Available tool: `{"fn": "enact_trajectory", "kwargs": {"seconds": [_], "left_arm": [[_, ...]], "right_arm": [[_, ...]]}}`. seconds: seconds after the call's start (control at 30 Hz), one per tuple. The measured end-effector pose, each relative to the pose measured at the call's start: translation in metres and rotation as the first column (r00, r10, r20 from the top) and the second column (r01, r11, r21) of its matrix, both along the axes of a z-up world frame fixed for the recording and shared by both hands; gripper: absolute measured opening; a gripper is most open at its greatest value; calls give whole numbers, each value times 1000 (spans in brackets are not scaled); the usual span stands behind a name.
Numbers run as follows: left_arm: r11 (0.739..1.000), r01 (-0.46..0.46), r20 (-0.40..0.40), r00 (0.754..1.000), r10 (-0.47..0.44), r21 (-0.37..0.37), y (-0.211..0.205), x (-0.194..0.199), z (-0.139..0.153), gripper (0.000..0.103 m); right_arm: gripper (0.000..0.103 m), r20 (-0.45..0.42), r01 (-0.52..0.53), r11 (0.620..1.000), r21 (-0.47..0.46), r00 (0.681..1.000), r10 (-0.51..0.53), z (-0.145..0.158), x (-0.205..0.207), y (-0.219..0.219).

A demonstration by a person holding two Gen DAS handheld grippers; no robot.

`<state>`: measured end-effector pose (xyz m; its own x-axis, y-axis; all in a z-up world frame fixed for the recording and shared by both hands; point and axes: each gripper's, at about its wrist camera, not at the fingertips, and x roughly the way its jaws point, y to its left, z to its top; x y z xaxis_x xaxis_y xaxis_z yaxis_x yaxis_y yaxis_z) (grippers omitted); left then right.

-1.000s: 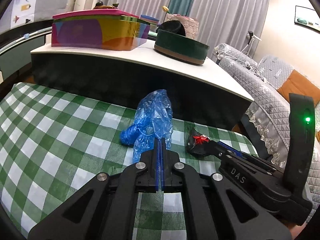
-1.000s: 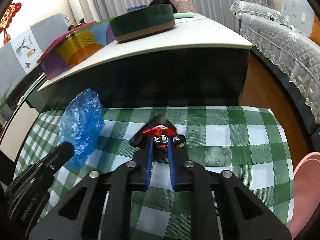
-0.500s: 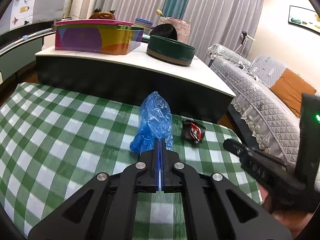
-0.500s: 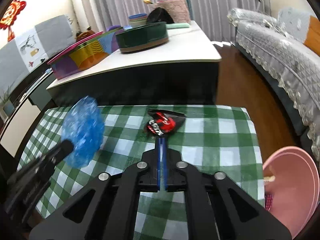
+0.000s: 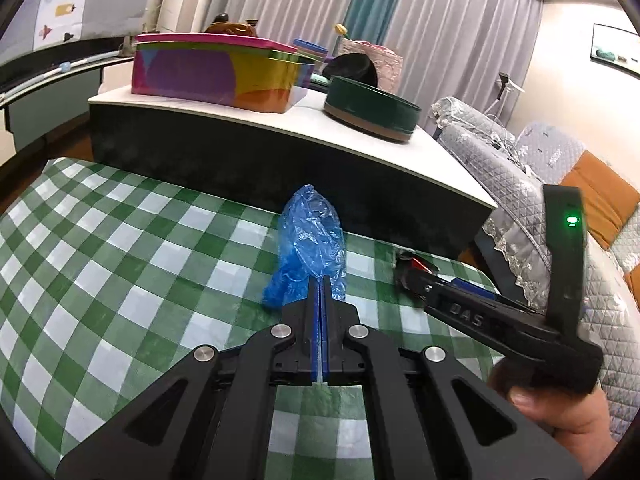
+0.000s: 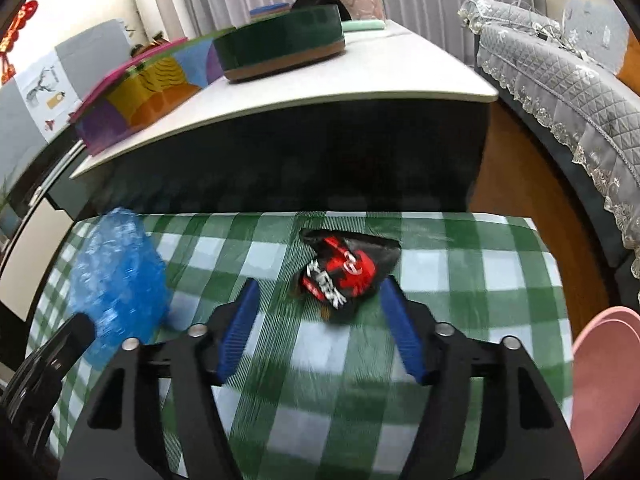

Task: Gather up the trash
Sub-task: 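Grasp the red-black wrapper with the right tool while the left tool grasps the blue bag, then carry the wrapper and blue bag over the pink bucket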

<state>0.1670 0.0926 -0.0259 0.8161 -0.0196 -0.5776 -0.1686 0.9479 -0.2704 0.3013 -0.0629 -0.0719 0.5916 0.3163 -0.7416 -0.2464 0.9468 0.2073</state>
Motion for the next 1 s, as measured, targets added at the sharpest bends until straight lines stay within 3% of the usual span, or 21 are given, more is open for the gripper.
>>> {"fn": "enact_trajectory", "kwargs": {"seconds": [0.13,0.2,0.23,0.27,0.3,0.5,0.57,1.0], "left_arm": [[1000,1,-4,1000,-1,11,2,3,-3,0],[1000,-2,-9,1000,2,7,3,4,-5,0],[1000,-3,-9,1000,3,3,4,4,-6,0],[1000,-4,-9,1000,4,3,4,4,-5,0],[1000,-5,-9,1000,5,2,5,4,-5,0],[1000,5,3,1000,-5,-1,0,-1,3,0],[1000,13,7,1000,-13,8,-4,-5,6,0],[993,90,39,995,-93,81,-37,-40,34,0]], "right_arm": [[61,-31,34,999,-15,999,-34,-10,14,5],[52,-35,44,998,-33,998,-45,-12,16,6],[42,-29,47,999,-26,998,-47,-11,15,5],[41,-25,43,999,-18,999,-43,-10,14,5],[27,-14,35,999,-21,999,-35,-8,10,5],[25,14,22,1000,-16,1000,-22,5,-6,-1],[10,23,15,1000,-6,1000,-15,10,-14,-5],[9,105,26,1000,-5,994,-26,62,-92,-59]]}}
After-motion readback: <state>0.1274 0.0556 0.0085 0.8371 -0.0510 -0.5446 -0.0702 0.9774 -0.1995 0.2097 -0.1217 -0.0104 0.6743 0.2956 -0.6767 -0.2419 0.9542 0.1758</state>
